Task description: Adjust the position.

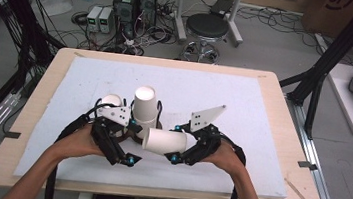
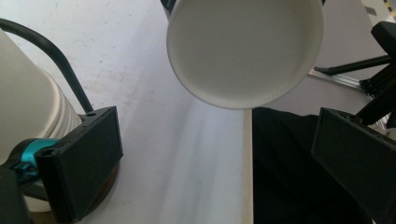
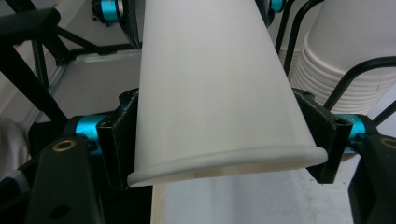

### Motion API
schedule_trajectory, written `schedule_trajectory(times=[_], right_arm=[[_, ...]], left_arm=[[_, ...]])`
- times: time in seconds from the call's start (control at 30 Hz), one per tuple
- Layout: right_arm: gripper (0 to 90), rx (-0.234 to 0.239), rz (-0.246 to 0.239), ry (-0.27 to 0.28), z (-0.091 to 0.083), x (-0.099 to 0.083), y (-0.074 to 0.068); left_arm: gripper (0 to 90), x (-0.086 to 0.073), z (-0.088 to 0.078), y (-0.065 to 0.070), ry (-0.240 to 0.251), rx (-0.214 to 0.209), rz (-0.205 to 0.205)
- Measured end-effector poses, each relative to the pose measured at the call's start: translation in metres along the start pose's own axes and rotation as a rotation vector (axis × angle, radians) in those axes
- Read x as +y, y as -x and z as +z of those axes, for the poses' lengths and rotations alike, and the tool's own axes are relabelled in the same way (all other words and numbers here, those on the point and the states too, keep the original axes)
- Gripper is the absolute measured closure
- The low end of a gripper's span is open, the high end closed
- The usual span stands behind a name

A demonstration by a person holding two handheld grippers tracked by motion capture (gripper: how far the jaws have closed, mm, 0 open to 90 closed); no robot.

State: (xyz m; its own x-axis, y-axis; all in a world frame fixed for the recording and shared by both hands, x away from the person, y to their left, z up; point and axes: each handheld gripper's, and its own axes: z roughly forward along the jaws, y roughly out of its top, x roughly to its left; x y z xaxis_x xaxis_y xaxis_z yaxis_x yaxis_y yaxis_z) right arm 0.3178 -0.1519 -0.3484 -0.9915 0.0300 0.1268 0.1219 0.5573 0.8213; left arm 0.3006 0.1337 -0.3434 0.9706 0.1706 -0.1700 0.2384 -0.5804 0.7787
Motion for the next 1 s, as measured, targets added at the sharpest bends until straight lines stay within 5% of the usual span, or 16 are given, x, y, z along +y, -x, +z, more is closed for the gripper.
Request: schedule_trajectory(times=[0.53, 1.0], right_arm=[[26.1, -0.02, -0.031, -0.218, 0.005, 0.012, 0.001], [26.1, -0.03, -0.06, -0.341, 0.01, 0.024, 0.002]], left_arm=[[1.7, 0.015, 0.003, -0.002, -0.212, -0.01, 0.014], [2.8, 0.026, 0.01, -0.005, -0.384, -0.017, 0.058]])
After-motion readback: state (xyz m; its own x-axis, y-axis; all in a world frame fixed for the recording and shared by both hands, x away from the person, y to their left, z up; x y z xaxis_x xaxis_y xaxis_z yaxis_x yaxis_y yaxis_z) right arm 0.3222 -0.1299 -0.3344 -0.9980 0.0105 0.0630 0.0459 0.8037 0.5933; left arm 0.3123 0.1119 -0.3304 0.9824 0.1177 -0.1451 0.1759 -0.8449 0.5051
